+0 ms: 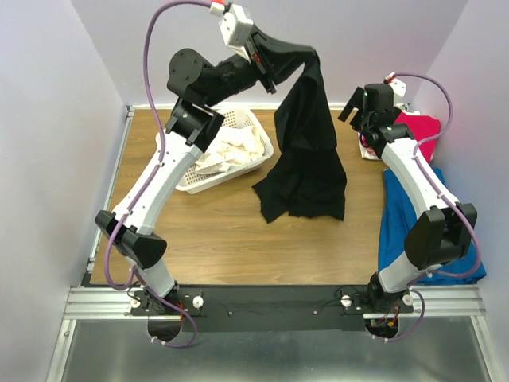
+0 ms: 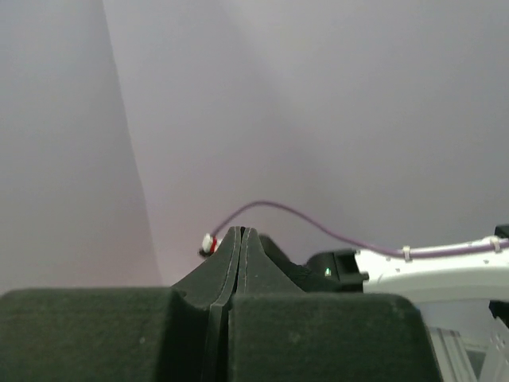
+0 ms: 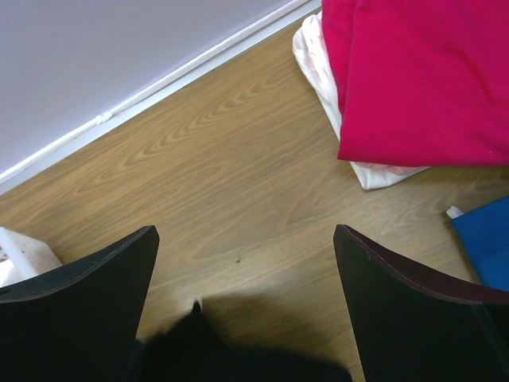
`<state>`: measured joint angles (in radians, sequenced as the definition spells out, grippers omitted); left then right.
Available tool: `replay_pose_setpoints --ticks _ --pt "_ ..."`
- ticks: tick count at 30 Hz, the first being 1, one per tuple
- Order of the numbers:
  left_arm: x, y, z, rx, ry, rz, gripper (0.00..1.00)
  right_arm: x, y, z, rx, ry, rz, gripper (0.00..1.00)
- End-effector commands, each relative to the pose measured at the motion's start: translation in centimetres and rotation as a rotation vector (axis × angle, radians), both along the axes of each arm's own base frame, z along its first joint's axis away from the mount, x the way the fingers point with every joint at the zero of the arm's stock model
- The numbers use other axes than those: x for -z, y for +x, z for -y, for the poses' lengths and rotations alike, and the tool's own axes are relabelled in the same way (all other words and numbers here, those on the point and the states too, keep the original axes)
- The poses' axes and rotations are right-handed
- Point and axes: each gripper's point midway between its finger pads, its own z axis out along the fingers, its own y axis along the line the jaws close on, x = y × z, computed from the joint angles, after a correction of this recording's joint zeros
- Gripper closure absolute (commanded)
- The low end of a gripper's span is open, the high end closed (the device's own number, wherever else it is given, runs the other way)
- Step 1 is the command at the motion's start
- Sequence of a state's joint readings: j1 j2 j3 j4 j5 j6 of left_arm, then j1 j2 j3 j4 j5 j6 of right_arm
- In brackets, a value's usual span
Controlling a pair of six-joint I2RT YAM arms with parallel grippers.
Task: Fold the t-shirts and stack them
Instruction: Move the tshirt to the center of the board
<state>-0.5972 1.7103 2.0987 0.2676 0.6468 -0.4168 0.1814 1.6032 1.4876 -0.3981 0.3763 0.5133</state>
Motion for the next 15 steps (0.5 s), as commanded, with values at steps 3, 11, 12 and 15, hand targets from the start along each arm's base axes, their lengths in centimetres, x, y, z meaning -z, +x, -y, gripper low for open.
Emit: replay_pose_setpoints --ticks 3,11,12,15 --pt "14.1 3.4 0.6 -0.116 0.286 -0.254 1.0 0.1 -0.4 0.8 0.027 -0.037 -0.014 0.0" --pt "41.9 8.2 -2.4 -0.43 0.738 -0.707 1.0 2.3 0.7 -0.5 -0.02 -0.007 -0.06 0.0" --pt "43.5 8.3 -2.8 -0.455 0.766 -0.737 1.0 2.4 0.9 -0.6 -0.023 -0.005 -0.064 0.0" --pt "46.4 8.6 -3.3 -0.49 0.808 -0.777 0.87 2.6 1.4 -0.9 -0.032 0.003 -0.066 0.0"
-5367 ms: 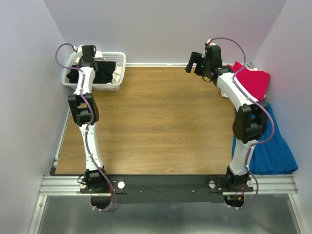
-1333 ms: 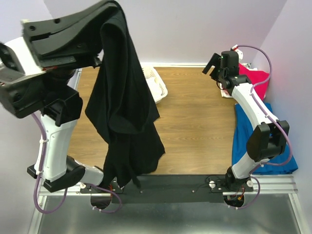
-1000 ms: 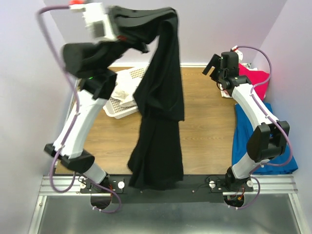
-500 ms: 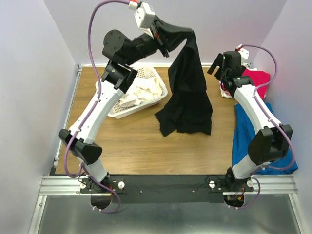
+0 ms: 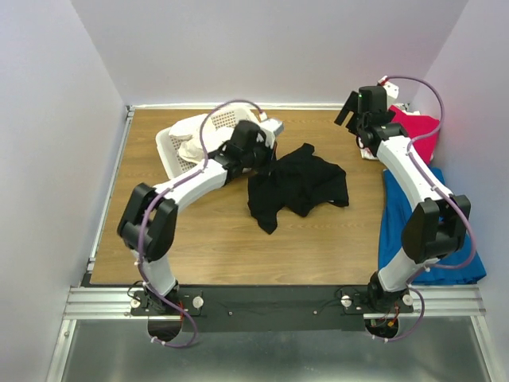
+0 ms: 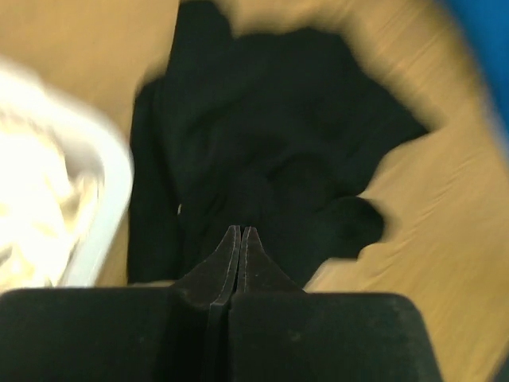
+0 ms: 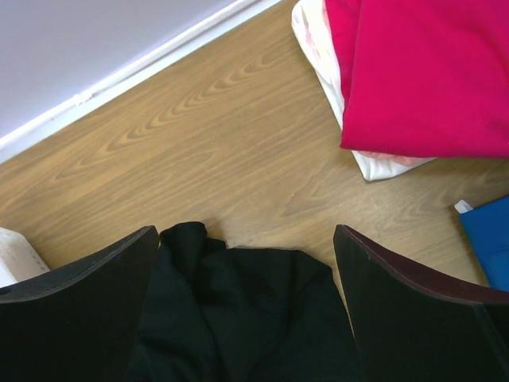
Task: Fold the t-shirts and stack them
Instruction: Move the tshirt to the center of the board
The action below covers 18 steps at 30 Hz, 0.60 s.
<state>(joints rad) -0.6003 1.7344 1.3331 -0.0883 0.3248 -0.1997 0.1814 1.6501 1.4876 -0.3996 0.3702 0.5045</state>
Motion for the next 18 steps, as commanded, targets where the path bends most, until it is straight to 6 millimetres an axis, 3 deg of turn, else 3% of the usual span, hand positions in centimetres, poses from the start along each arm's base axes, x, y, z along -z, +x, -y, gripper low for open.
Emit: replay_pose_setpoints --ticks 1,3,6,9,13,18 --pt "3.4 1.1 -2.0 -0.109 0.135 -0.004 0.78 0.5 0.9 -0.9 -0.029 0.019 -0.018 0.0" --pt "3.3 1.8 -2.7 -0.156 0.159 0.016 0.46 0.6 1.1 -1.0 -0.034 0.025 -0.022 0.0" --pt "3.0 2.7 -3.3 -0.198 0.183 0.042 0.33 1.0 1.2 -1.2 -0.038 0.029 -0.029 0.0" --pt "3.7 3.4 -3.7 -0.231 0.219 0.034 0.25 1.1 1.3 -1.2 -0.038 0.028 -0.032 0.0" --pt "5.1 4.3 -4.6 -0.308 0.27 0.005 0.23 1.4 1.4 -1.2 -0.037 0.026 -0.038 0.0" --pt "8.3 3.9 -4.5 -0.309 0.312 -0.111 0.23 1.5 1.6 -1.1 -0.037 0.018 -0.04 0.0"
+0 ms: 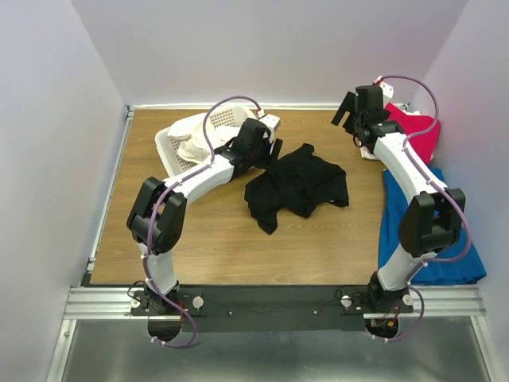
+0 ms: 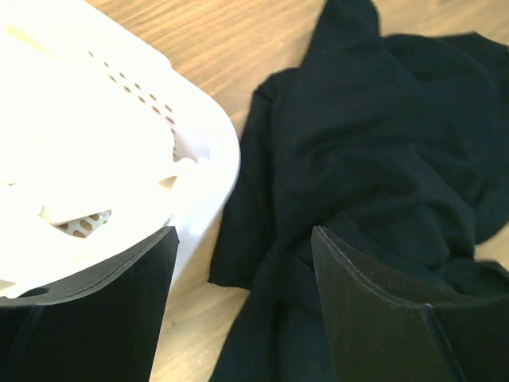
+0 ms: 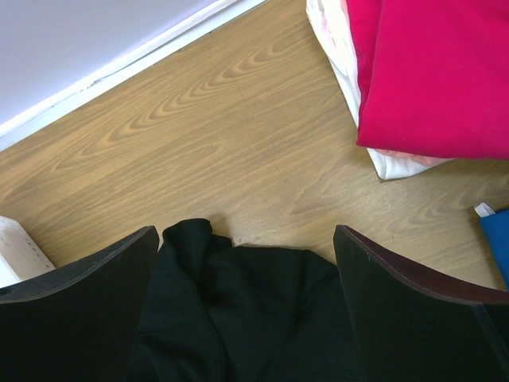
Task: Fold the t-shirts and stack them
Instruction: Move the tshirt to the center of the board
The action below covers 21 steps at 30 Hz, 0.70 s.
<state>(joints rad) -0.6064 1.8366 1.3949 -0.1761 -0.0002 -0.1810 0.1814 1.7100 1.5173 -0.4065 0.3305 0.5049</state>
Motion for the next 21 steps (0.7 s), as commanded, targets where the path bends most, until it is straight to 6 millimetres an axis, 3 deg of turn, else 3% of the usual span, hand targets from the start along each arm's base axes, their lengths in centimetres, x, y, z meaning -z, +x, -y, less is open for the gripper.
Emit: replay_pose_setpoints --ticks 1,6,12,21 --pt "4.0 -0.2 -0.8 -0.062 0.07 -0.132 0.22 -0.2 0.6 -0.2 -0.004 0.002 0.0 0.0" --pt "3.6 -1.2 0.0 -0.034 -0.003 -0.144 0.22 -0.1 0.9 -0.4 -0.013 -0.001 -0.004 0.0" --pt "4.9 -1.2 -1.7 -0.098 0.01 -0.186 0.23 0.2 1.3 -0.7 -0.021 0.004 -0.008 0.0" --pt "7.0 1.0 -9.7 -0.366 0.091 -0.213 0.23 0.1 2.0 -1.0 -0.034 0.01 -0.004 0.0"
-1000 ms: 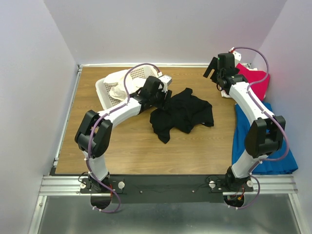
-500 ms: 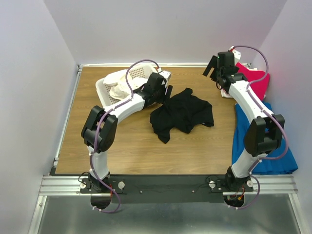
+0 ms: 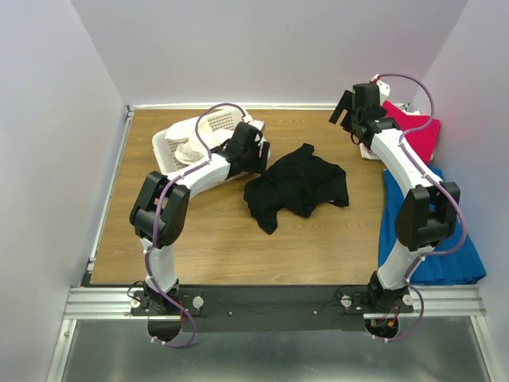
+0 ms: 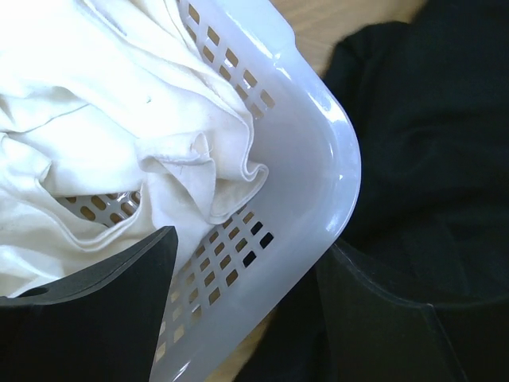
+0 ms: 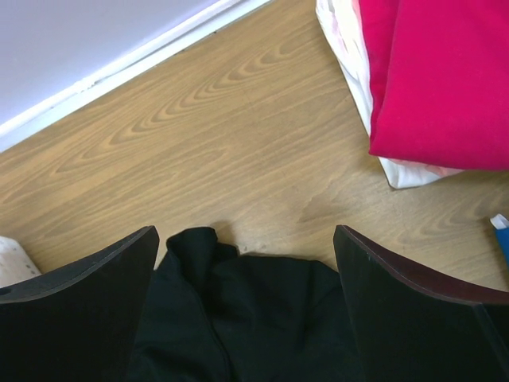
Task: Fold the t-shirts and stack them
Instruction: Move the tshirt to the center of the board
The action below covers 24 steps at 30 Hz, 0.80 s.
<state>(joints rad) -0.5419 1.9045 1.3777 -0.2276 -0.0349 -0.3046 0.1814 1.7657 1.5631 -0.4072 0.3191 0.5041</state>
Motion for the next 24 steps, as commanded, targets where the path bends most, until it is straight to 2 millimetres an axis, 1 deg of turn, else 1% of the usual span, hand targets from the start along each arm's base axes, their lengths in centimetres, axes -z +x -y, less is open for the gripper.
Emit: replay_pose_setpoints --ticks 1,2,3,5,6,7,8,10,11,13,16,17,19,20,22,23,24 --pt "2.3 0.4 -6.8 -0.205 0.096 -0.068 0.24 -0.7 0.8 -0.7 -0.026 0.008 0.009 0.0" --pt "2.5 0.6 -7.6 -0.226 0.103 -0.07 0.25 -0.8 0.9 -0.7 -0.027 0.01 0.012 0.0" --pt "2.7 1.1 -8.9 -0.257 0.113 -0.072 0.26 -0.8 1.0 -0.7 -0.029 0.011 0.012 0.0" --pt "2.9 1.6 -10.1 -0.275 0.124 -0.073 0.28 -0.8 1.1 -0.7 -0.03 0.012 0.013 0.0" --pt "2.7 2.2 -11.1 -0.294 0.126 -0.064 0.29 -0.9 1.2 -0.8 -0.031 0.013 0.014 0.0" --pt "2.7 2.5 -11.4 -0.293 0.13 -0.06 0.29 -0.8 1.3 -0.9 -0.035 0.016 0.012 0.0" --pt "2.5 3.2 -11.6 -0.292 0.13 -0.048 0.29 -0.8 1.3 -1.0 -0.036 0.016 0.014 0.0" --pt "2.4 4.2 -12.6 -0.3 0.15 -0.038 0.29 -0.9 1.5 -1.1 -0.042 0.02 0.015 0.0" --pt "2.3 5.1 -12.6 -0.294 0.149 -0.029 0.29 -0.9 1.5 -1.1 -0.044 0.019 0.015 0.0" --pt "2.1 5.9 -12.8 -0.291 0.151 -0.021 0.29 -0.9 1.6 -1.2 -0.047 0.019 0.012 0.0" --pt "0.3 7.1 -12.1 -0.27 0.124 0.032 0.29 -1.0 1.7 -1.3 -0.051 0.022 0.013 0.0" --pt "-1.0 7.5 -12.0 -0.265 0.112 0.064 0.29 -0.9 1.8 -1.3 -0.054 0.02 0.01 0.0" --pt "-2.7 7.9 -12.0 -0.266 0.105 0.105 0.29 -0.9 1.7 -1.4 -0.057 0.02 0.006 0.0" --pt "-4.3 8.2 -12.0 -0.264 0.103 0.138 0.28 -0.8 1.8 -1.4 -0.058 0.018 0.005 0.0" --pt "-5.9 8.4 -12.3 -0.277 0.103 0.172 0.27 -0.5 1.8 -1.3 -0.06 0.018 0.0 0.0" --pt "-7.6 8.6 -12.3 -0.279 0.094 0.206 0.26 -0.5 1.7 -1.4 -0.062 0.02 -0.002 0.0" --pt "-8.3 8.6 -12.5 -0.282 0.098 0.217 0.26 -0.3 1.7 -1.5 -0.064 0.019 -0.007 0.0"
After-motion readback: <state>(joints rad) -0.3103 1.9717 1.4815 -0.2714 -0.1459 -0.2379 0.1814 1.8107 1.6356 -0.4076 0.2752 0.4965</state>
